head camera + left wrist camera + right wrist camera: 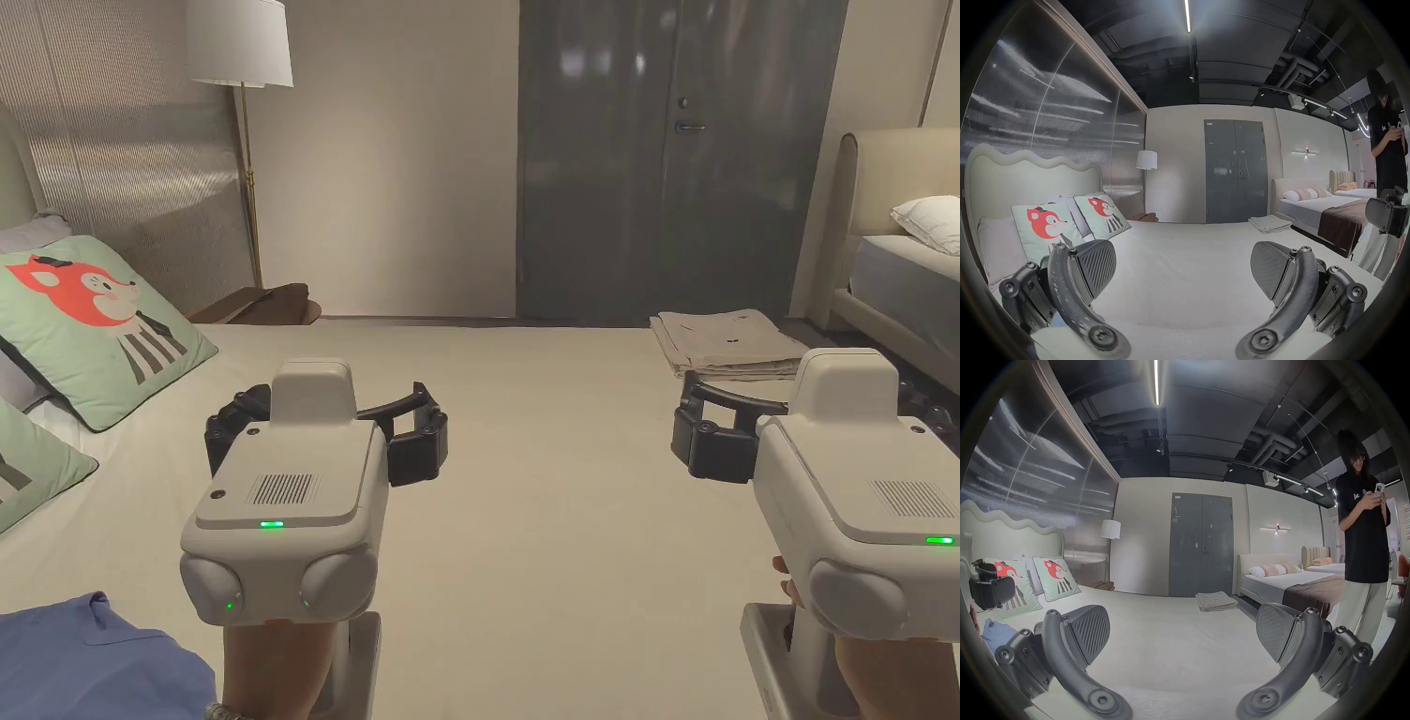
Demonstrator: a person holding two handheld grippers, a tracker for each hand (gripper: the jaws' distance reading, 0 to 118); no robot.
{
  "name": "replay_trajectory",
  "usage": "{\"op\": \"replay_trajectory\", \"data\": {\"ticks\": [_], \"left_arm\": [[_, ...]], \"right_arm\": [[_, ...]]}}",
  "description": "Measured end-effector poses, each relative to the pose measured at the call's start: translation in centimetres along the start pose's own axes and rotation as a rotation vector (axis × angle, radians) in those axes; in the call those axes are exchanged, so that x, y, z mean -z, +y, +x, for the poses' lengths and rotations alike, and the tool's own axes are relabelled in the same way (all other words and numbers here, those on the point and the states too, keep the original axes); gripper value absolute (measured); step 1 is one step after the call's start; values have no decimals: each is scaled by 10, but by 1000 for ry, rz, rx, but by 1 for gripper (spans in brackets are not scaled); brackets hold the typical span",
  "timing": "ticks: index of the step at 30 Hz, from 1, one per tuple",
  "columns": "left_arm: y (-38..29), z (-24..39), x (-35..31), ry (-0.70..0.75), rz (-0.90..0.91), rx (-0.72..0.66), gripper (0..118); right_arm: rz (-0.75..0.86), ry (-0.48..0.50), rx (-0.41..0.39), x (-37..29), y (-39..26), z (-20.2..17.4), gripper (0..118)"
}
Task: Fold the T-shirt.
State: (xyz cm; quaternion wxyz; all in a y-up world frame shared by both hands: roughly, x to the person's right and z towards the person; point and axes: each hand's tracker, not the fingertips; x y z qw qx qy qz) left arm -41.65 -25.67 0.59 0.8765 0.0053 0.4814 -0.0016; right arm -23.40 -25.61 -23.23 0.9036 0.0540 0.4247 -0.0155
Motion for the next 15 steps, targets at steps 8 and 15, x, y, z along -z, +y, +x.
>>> {"op": "replay_trajectory", "data": {"ticks": [8,15], "left_arm": [[0,2,0,-2,3,7,111],[-1,3,0,-3,2,12,111]], "right_arm": [[0,-3,0,-2,0,2,117],[1,-6,-4,-1,-1,2,117]]}}
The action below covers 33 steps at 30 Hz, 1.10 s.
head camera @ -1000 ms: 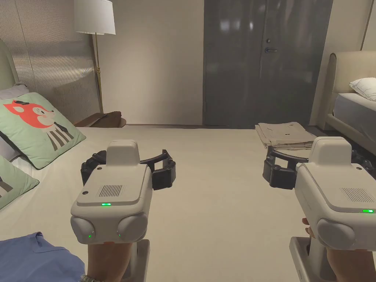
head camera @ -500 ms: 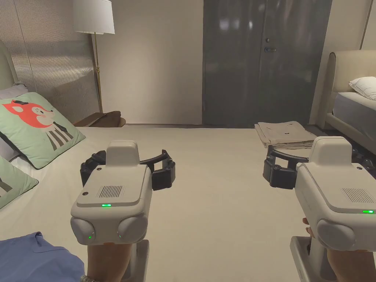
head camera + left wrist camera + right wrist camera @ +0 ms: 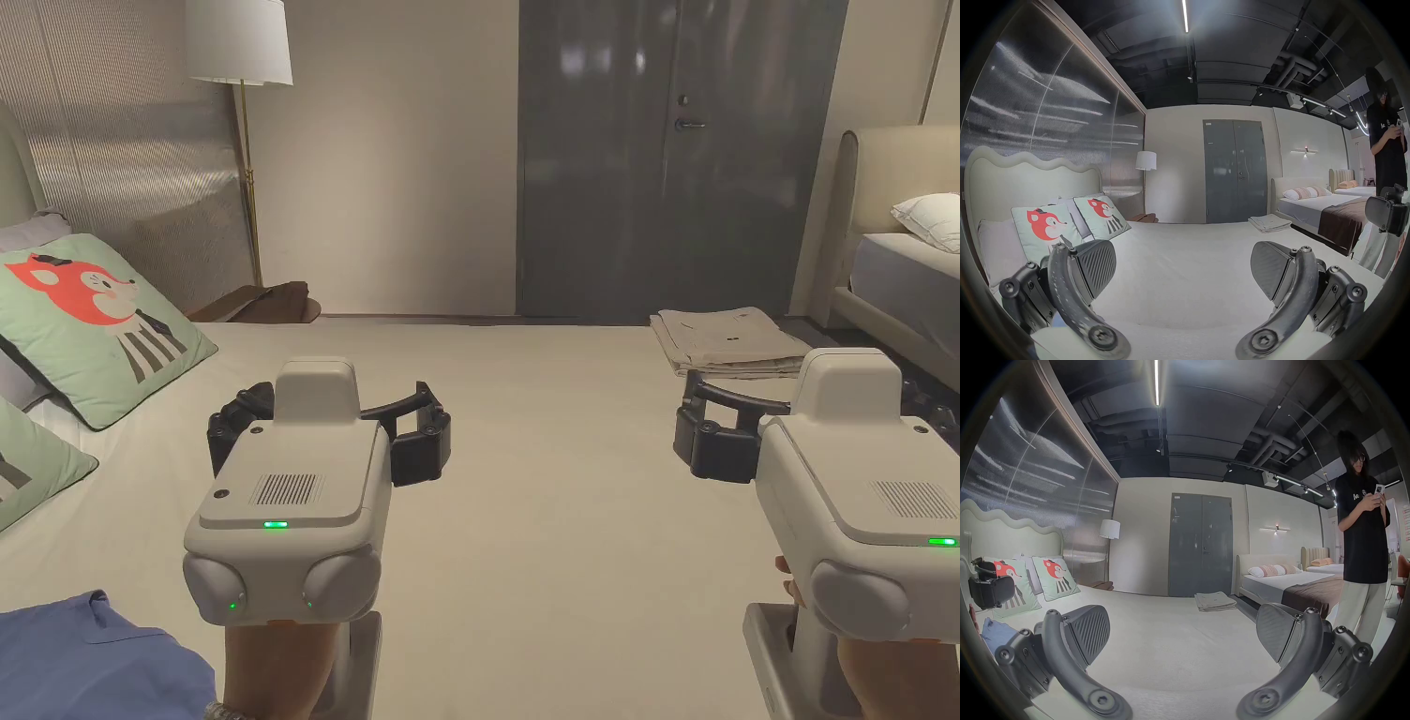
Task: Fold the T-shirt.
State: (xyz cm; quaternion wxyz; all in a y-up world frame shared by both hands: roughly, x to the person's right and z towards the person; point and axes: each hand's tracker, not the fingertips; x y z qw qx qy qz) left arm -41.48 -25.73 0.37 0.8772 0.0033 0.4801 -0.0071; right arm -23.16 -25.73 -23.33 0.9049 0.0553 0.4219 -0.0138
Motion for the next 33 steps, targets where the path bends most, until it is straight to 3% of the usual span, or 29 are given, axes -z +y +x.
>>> {"op": "replay_trajectory", "data": {"ticks": [18,21,22,23,25,26,28,30,33], "left_arm": [[0,1,-2,1,9,3,111],[0,1,-3,-4,16,4,105],[0,1,-4,-9,18,8,88],[0,2,-5,-14,24,8,67],[0,3,-5,-1,26,11,27],[0,4,-4,13,22,9,22],[-1,3,-4,15,14,-4,18],[-2,2,-4,4,11,-12,0],[-5,4,-6,16,19,5,0]], "right_arm": [[-5,0,-3,-4,1,0,118],[-3,7,-3,-6,2,0,116],[1,13,-5,-7,2,0,107],[9,24,-4,-8,3,0,88],[18,10,-13,-6,4,-2,35],[13,-9,-19,-5,4,-3,25],[15,-10,-10,-7,6,-3,21],[4,11,-3,-8,7,-1,0],[9,6,-27,-8,4,-2,0]]}}
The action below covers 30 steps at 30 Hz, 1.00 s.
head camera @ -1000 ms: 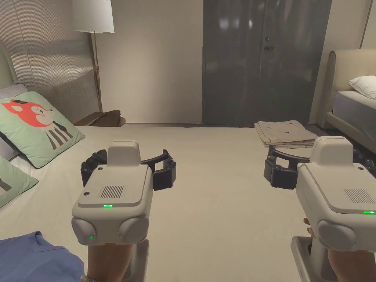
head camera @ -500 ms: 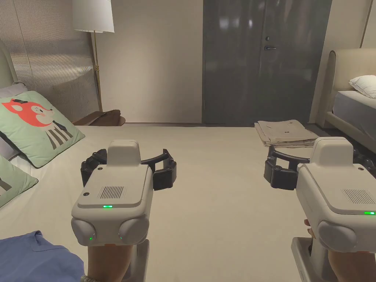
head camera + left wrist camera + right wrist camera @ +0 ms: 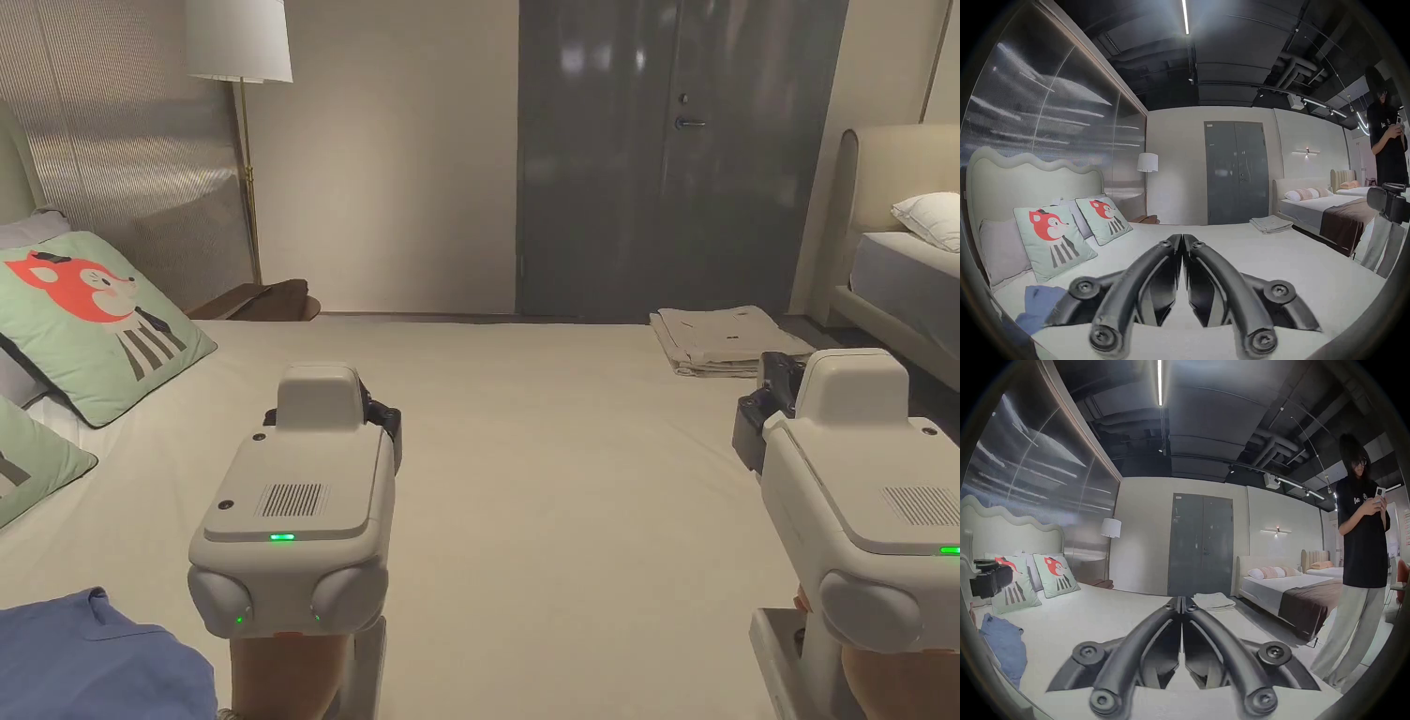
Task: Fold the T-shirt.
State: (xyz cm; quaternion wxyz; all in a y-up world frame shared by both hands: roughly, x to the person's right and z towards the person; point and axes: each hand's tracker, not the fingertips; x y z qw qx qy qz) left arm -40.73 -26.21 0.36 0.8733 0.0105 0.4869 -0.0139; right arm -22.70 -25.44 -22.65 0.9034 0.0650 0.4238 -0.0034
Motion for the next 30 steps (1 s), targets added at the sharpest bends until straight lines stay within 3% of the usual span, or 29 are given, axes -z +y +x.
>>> {"op": "replay_trajectory", "data": {"ticks": [10,21,30], "left_arm": [[7,-12,-7,14,7,9,0],[19,-136,-53,346,-4,12,0],[-6,-175,-58,404,-115,14,0]], "right_arm": [[15,68,6,1,1,-18,0],[25,375,51,11,4,-140,0],[-5,435,65,24,-6,-177,0]]}}
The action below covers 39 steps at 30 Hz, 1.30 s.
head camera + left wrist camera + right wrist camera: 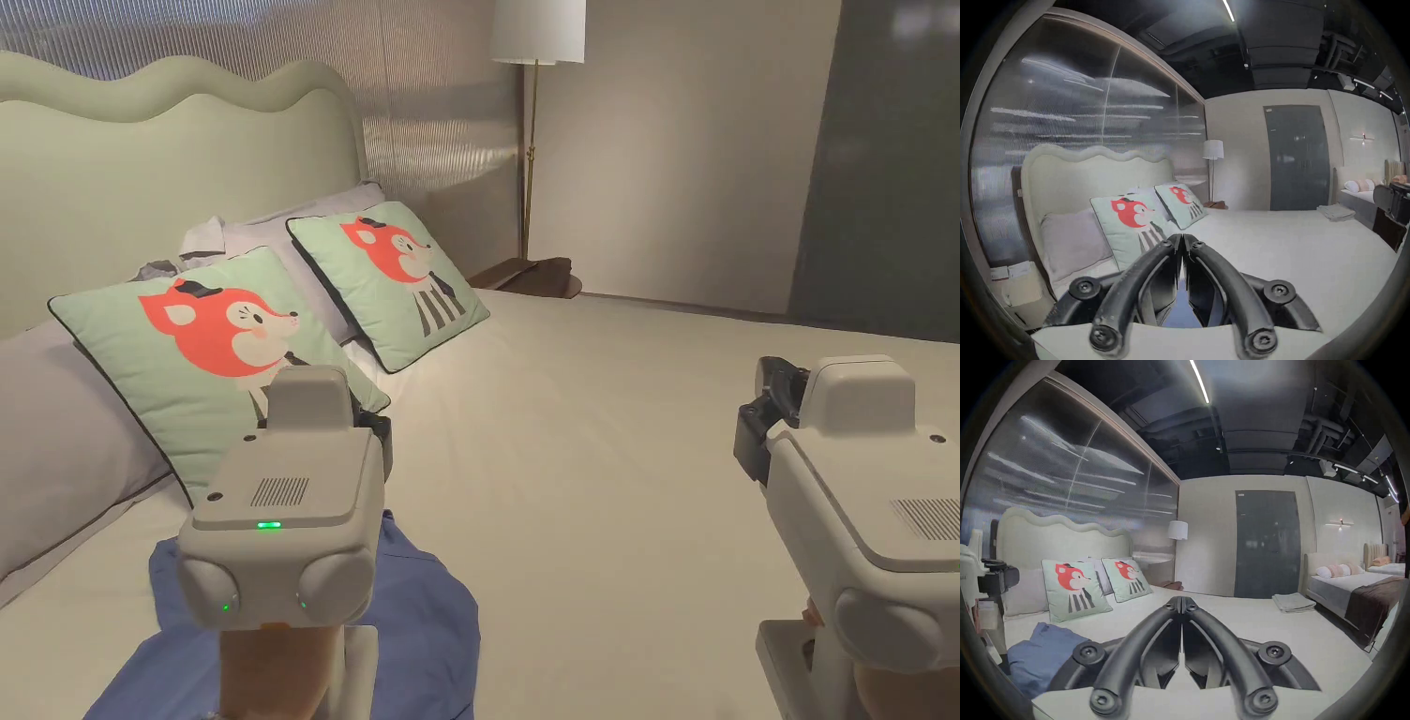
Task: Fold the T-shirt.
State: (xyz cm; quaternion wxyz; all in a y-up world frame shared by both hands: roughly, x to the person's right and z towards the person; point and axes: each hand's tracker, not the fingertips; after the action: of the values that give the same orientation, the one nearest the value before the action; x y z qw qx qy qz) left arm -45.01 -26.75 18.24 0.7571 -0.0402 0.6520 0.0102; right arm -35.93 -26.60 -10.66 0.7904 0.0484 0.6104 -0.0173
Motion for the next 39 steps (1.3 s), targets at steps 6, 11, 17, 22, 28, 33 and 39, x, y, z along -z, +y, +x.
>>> {"op": "replay_trajectory", "data": {"ticks": [6,11,17,22,28,33,39], "left_arm": [[-38,6,33,-51,-233,5,0],[-85,7,70,-88,-558,13,0],[-141,1,91,-166,-850,-38,104],[-164,10,98,-148,-894,19,105],[-193,13,113,-122,-978,4,104],[-204,13,107,-90,-959,-1,91],[-187,2,101,-7,-880,10,8]], "right_arm": [[-49,12,-8,21,-21,-2,0],[-99,21,-22,29,-30,-5,0],[-145,38,-29,41,-49,-11,0],[-170,44,-27,46,-57,-12,0],[-190,34,-34,45,-65,-4,0],[-203,13,-36,43,-68,4,0],[-209,-7,-23,37,-67,14,0]]}}
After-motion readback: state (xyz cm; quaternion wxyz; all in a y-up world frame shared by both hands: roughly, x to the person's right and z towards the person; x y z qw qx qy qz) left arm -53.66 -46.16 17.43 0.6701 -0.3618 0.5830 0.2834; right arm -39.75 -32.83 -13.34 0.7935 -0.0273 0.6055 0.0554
